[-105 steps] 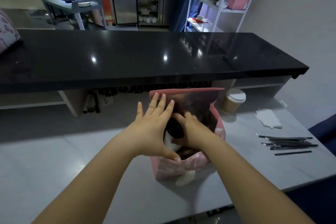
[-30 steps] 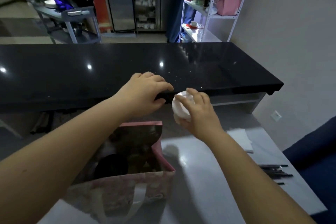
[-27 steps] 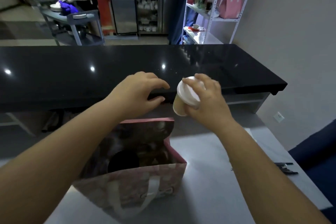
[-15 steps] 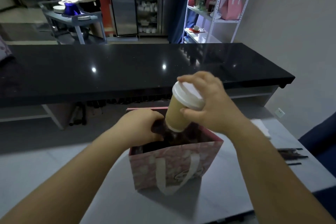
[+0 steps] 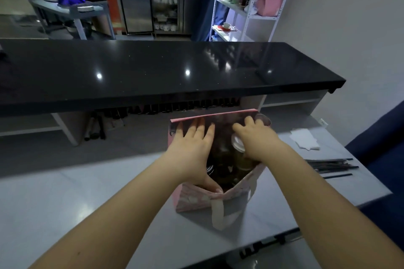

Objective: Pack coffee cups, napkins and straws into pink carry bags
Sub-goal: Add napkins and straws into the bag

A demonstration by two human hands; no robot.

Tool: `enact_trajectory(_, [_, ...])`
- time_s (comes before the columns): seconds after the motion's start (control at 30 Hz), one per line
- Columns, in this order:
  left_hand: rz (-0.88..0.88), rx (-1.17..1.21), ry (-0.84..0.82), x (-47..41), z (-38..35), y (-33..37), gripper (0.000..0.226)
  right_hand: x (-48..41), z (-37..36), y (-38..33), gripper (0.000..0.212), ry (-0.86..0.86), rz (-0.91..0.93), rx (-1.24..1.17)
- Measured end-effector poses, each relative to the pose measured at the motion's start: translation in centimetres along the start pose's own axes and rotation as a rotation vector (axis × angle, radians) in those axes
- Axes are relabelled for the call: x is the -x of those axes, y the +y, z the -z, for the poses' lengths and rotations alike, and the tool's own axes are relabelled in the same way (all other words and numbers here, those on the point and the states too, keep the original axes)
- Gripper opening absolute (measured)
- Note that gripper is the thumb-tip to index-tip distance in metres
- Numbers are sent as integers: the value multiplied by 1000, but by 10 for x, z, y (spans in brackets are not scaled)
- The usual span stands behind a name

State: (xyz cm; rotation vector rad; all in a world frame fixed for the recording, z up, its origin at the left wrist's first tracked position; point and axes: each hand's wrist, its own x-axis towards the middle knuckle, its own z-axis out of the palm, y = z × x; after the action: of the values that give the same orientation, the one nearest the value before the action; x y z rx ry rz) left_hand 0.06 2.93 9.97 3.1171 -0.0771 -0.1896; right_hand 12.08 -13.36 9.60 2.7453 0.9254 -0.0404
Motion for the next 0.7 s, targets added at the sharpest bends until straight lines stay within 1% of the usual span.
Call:
enact_trajectory(0.07, [3,23,9,2,1,-2,148,-7,-6,-5,69,-19,5,-1])
enact_trajectory(0.17, [0,52,42,5,0,-6,145,-14,-16,-11,67,-18,37,-75])
enact_trajectory(0.3, [-3,64,83,7,-3,-10,140,-14,-29,-16,76,-49,57,-123])
enact_trajectory(0.37, [5,71,100,6,-3,-11,138,-13,-34,-18,76,-55,63,-128])
enact_trajectory(0.5, [10,88,94,4,-4,-11,141,-11,-38,-16,74,-9,72,-188])
enact_trajectory(0.7, [27,66,87,3,-5,-8,138,-6,-44,-20,76,-48,102,-200])
